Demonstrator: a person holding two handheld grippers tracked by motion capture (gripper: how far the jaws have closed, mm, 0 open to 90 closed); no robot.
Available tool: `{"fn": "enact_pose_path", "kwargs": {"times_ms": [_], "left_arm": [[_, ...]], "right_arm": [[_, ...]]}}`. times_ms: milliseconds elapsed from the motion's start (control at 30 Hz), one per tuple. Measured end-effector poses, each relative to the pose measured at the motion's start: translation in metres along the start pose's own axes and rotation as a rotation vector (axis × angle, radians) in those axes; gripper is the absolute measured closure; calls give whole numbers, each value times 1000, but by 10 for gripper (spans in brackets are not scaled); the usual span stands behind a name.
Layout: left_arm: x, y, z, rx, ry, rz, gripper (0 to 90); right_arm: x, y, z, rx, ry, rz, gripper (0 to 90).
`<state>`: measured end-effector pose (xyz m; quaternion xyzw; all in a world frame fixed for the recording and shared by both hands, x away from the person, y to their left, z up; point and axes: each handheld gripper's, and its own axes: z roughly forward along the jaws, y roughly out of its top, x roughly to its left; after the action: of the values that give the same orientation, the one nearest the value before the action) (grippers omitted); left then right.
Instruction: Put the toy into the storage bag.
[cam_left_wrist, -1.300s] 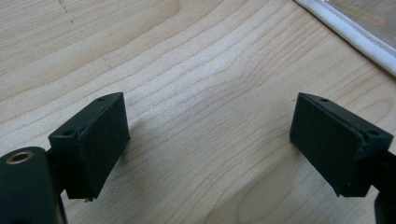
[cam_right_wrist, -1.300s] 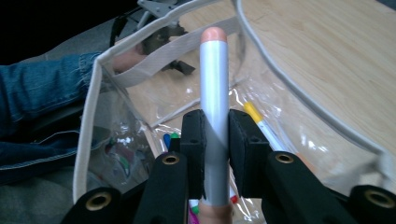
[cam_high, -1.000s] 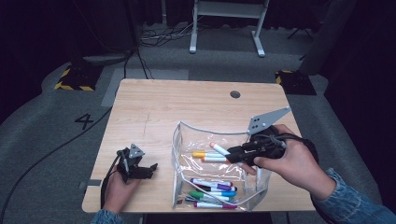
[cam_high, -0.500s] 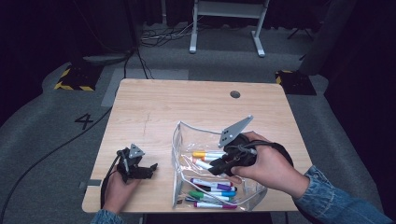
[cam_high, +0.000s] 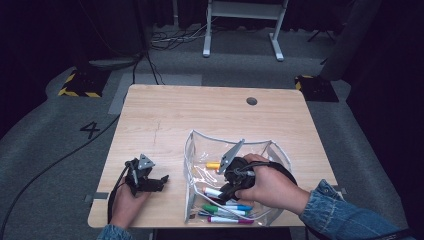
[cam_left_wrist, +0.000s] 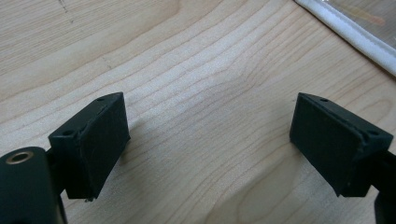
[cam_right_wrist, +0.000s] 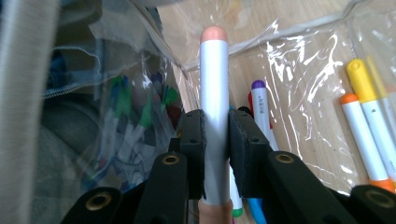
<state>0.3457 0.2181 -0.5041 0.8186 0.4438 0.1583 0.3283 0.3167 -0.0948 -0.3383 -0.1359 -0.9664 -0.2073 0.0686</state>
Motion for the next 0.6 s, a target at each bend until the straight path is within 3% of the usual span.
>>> {"fn": "enact_pose_path", "kwargs": {"times_ms": [600], "left_arm": [[0, 0, 0, 0, 0, 0, 119]], "right_arm": [[-8, -3, 39, 156, -41, -53, 765]]}}
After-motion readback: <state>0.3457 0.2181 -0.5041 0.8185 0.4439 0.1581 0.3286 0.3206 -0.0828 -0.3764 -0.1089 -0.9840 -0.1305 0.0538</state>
